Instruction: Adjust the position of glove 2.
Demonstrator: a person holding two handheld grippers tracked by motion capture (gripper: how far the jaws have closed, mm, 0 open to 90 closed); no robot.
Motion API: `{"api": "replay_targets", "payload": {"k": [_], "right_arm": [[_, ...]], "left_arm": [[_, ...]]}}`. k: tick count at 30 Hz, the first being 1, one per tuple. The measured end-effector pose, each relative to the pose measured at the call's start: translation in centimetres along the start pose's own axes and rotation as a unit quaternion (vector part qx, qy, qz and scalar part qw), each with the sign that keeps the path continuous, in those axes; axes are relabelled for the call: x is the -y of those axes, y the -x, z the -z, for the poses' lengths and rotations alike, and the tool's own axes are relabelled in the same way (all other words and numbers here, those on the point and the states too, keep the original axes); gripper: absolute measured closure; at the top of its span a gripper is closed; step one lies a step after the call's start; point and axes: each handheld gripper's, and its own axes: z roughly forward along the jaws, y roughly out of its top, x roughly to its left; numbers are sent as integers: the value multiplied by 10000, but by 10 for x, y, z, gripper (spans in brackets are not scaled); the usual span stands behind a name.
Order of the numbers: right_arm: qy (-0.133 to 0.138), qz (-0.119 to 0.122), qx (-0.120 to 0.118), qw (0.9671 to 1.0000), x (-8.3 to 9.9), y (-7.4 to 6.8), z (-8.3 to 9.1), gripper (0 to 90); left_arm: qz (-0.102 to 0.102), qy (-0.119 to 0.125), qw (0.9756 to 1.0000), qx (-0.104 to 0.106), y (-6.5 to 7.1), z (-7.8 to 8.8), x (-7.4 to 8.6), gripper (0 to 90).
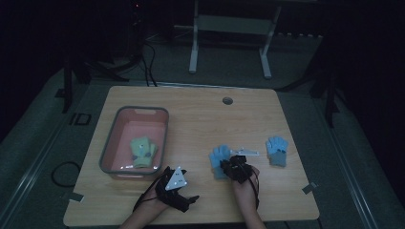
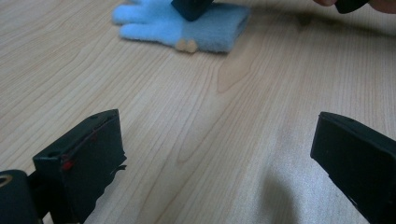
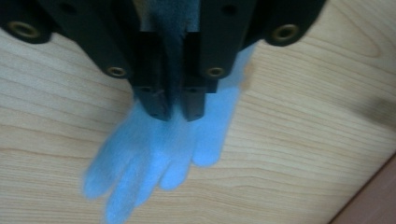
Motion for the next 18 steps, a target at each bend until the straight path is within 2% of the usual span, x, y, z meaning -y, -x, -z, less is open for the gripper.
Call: {"api": "replay_targets", "payload": {"k": [2, 3, 4, 9, 14, 18], "right_arm": [[7, -2, -27, 10000, 0, 0, 1, 704], [7, -2, -27, 10000, 0, 0, 1, 704], [38, 48, 5, 10000, -2, 0, 3, 654], [92, 166, 2, 9998, -7, 2, 11, 599], [135, 363, -30, 9992, -15, 9, 23, 585], [208, 325, -119, 9992, -21, 19, 31, 579]], "left_arm": [[8, -3, 10000, 7, 0, 0, 0, 27], [16, 1, 10000, 8, 0, 0, 0, 27], [19, -4, 10000, 5, 0, 0, 0, 27], [10, -8, 10000, 26, 0, 0, 0, 27], [24, 8, 10000, 39, 0, 0, 0, 27], [45, 9, 10000, 51, 0, 0, 0, 27]]}}
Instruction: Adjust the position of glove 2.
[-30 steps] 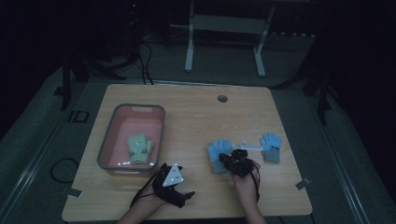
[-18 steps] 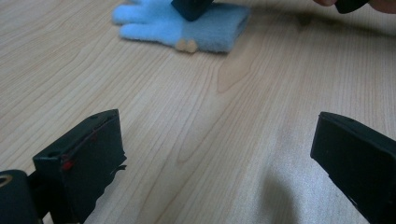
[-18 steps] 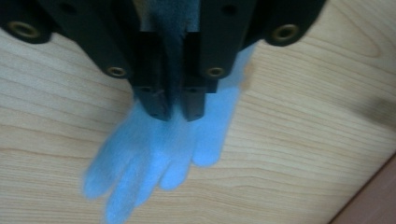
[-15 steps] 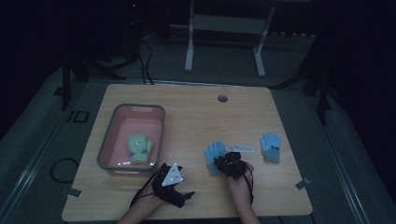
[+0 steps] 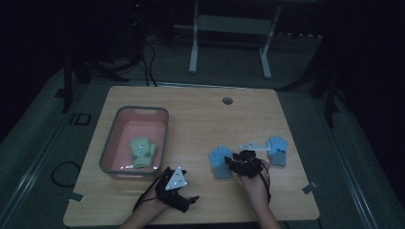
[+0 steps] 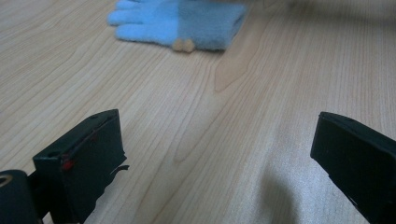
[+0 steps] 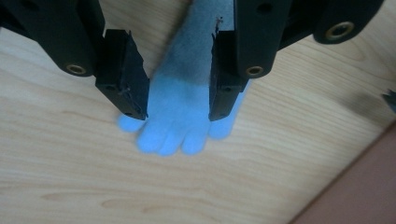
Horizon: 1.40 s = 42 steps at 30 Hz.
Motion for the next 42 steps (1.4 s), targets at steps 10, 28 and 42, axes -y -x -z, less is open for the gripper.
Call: {"api": "replay_targets", "payload": {"k": [10, 28, 42], "right_arm": [[176, 167, 51, 9997, -8, 24, 25, 597], [397, 221, 379, 9982, 10, 94, 62, 619], [307, 17, 862, 9958, 5, 159, 54, 626]], "left_arm": [[-29, -20, 10000, -4, 0, -1, 0, 28], [-8, -28, 10000, 12, 0, -1, 1, 27], [-7, -62, 10000, 9, -1, -2, 1, 28]]}}
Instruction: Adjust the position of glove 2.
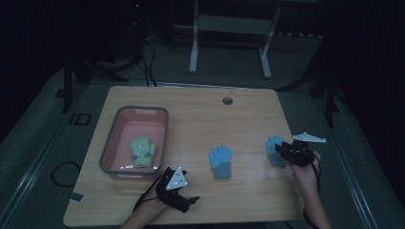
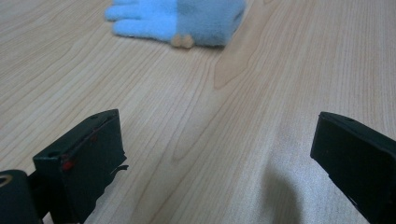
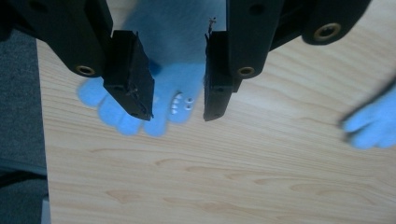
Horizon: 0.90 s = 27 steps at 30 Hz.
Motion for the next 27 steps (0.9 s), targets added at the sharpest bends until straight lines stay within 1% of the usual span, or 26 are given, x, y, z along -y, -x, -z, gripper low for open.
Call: {"api": "replay_targets", "payload": {"k": [1, 3, 4, 6, 8, 9, 11, 13, 15, 16, 20, 23, 27], "right_arm": [[-11, -14, 41, 10000, 0, 3, -3, 623], [-85, -67, 47, 9999, 2, 8, -8, 614], [-106, -69, 98, 9999, 3, 10, -10, 614], [-182, -118, 71, 9997, 6, 13, -14, 602], [-240, -131, 83, 9996, 9, 15, -18, 600], [-278, -141, 126, 9994, 12, 15, -21, 600], [-317, -190, 57, 9993, 15, 16, -24, 599], [-374, -170, 60, 9991, 19, 15, -27, 600], [-403, -69, 101, 9991, 22, 13, -31, 607], [-392, 13, 166, 9991, 22, 11, -32, 623], [-406, 152, 303, 9986, 22, 6, -33, 698], [-424, 137, 329, 9985, 22, 4, -33, 797], [-473, 60, 362, 9982, 20, 2, -33, 843]], "left_arm": [[-5, -4, 10000, -3, 0, 0, 0, 28], [-3, -2, 10000, 1, 0, 0, 0, 28], [-2, 0, 10000, 2, 0, 0, 0, 27], [0, 9, 10000, 8, 0, 0, 0, 28], [-7, 6, 10000, 8, 0, 0, 0, 27], [-8, -2, 10000, 15, 0, 0, 0, 28], [-16, -9, 10000, 10, 0, 0, 0, 27], [-13, -11, 10000, 14, 0, 0, 0, 27], [-18, -7, 10000, 11, 0, 0, 0, 27], [-20, -9, 10000, 8, 0, 0, 0, 27], [-29, -8, 10000, 9, 1, 0, 0, 27], [-35, -6, 10000, 6, 1, 0, 0, 27], [-38, -12, 10000, 2, 1, 0, 0, 27]]}}
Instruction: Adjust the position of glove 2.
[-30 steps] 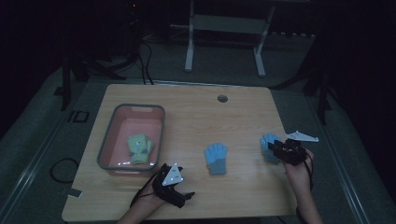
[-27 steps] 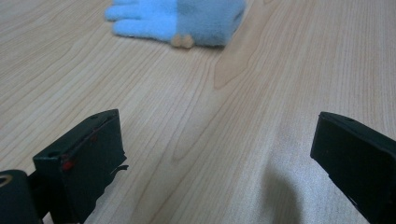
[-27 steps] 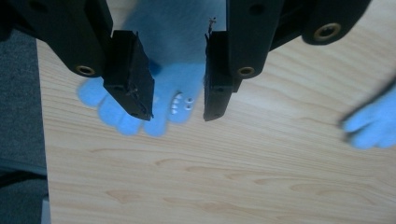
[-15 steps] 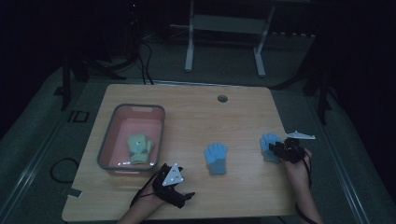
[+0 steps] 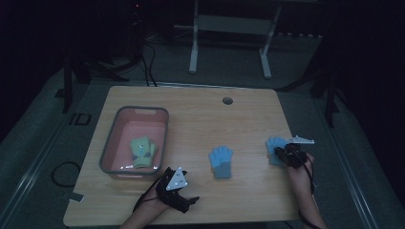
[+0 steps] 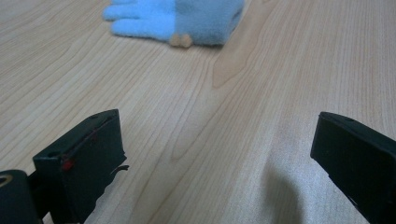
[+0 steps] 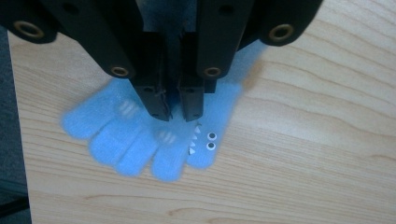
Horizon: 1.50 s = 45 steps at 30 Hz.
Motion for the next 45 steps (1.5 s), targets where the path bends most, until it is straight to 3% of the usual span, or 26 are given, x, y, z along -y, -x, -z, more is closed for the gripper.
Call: {"api": "replay_targets", "payload": {"k": [5, 11, 19, 21, 29, 38, 45], "right_arm": [[55, -127, -20, 9999, -3, 1, 6, 857], [270, -97, -89, 9995, -14, -7, 27, 862], [628, 146, -387, 9972, -37, -38, 65, 862], [671, 257, -366, 9967, -41, -48, 71, 862], [750, 454, -593, 9944, -43, -79, 90, 862], [847, 621, -628, 9925, -37, -105, 99, 862], [629, 593, -709, 9937, -21, -116, 81, 861]], "left_arm": [[8, 7, 10000, -2, 0, 0, 0, 27], [3, 7, 10000, -4, 0, 0, 0, 28], [-13, -6, 10000, -4, 0, 0, 0, 27], [-28, -7, 10000, -2, 0, 0, 0, 28], [-16, 12, 10000, 7, 0, 0, 0, 28], [-34, 11, 10000, 7, 1, 0, 0, 27], [-36, 17, 10000, 21, 2, 0, 0, 28]]}}
